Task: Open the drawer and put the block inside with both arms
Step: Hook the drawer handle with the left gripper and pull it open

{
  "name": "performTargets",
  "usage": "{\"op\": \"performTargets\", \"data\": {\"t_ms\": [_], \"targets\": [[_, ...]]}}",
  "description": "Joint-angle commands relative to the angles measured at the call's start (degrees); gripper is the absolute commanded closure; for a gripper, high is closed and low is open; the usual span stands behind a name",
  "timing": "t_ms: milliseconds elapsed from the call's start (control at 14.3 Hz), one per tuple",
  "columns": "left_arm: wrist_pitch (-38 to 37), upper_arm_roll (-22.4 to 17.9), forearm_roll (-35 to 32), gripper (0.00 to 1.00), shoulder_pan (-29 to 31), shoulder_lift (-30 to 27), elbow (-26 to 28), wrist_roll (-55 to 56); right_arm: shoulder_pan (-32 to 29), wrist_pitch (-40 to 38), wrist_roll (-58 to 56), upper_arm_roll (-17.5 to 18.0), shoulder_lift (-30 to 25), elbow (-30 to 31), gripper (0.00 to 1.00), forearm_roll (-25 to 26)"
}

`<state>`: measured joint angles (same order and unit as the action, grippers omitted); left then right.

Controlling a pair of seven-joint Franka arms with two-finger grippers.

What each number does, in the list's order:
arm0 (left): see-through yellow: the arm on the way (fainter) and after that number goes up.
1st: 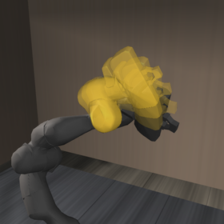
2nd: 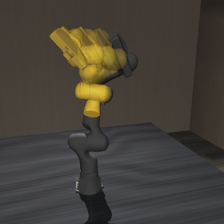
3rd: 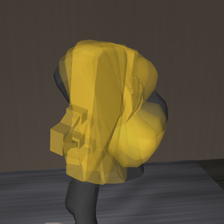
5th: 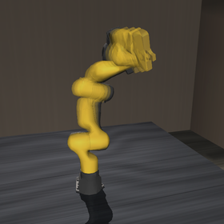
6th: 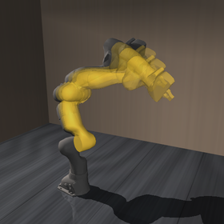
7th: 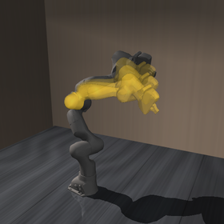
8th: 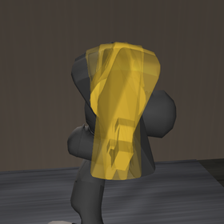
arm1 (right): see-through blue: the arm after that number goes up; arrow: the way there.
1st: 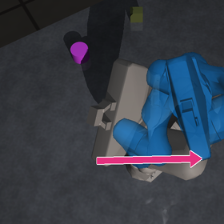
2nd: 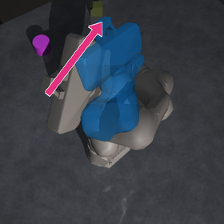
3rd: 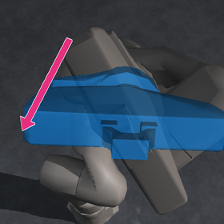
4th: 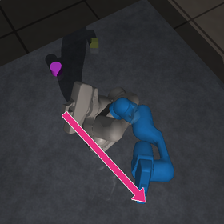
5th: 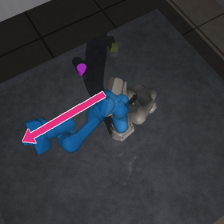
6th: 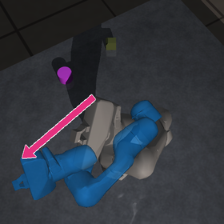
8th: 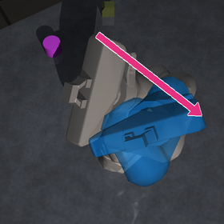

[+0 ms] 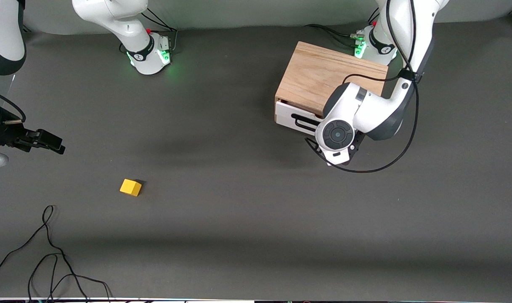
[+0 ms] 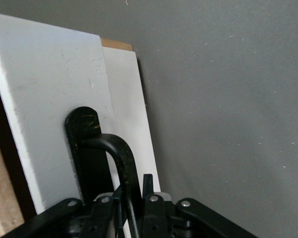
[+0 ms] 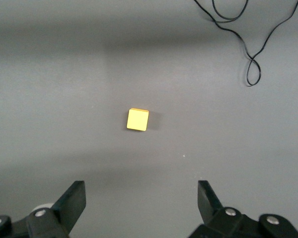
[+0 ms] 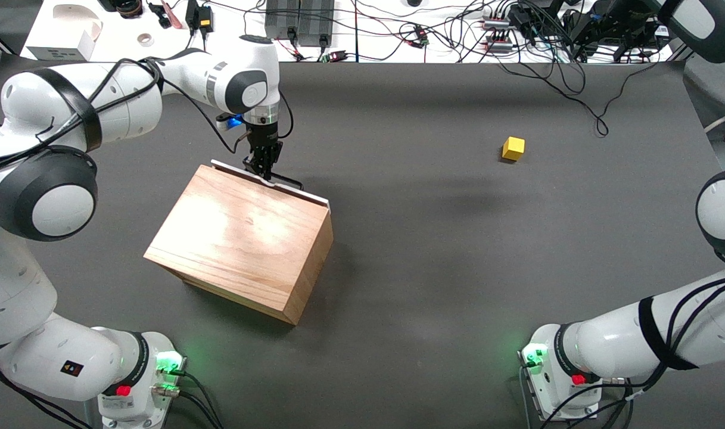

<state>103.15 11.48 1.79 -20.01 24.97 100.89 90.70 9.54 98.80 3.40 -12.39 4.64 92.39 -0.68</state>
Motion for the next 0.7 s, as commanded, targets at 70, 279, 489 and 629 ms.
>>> {"op": "performTargets", "data": {"t_ms": [70, 279, 489, 629], "targets": [[-2.87, -0.85, -2.41, 1.0, 1.38, 1.39, -7.72, -4.73, -0.23, -0.44, -1.02, -0.96, -0.42, 0.33, 0.0, -3.36], [-2.87, -0.85, -2.49, 1.0, 2.08, 2.88, -10.09, -5.7, -0.23, -2.47, -1.03, -1.23, -0.68, 0.42, 0.0, -3.36], [-2.61, -0.85, -2.84, 1.0, 2.0, 5.08, -12.99, -5.79, -0.31, -2.47, -1.03, -1.76, -0.77, 0.51, 0.0, -3.8], [-1.29, -0.85, -4.86, 1.0, 2.0, 5.26, -13.53, -5.97, -0.22, -2.47, -1.11, -2.46, -0.69, 0.6, 0.0, -4.41]]}}
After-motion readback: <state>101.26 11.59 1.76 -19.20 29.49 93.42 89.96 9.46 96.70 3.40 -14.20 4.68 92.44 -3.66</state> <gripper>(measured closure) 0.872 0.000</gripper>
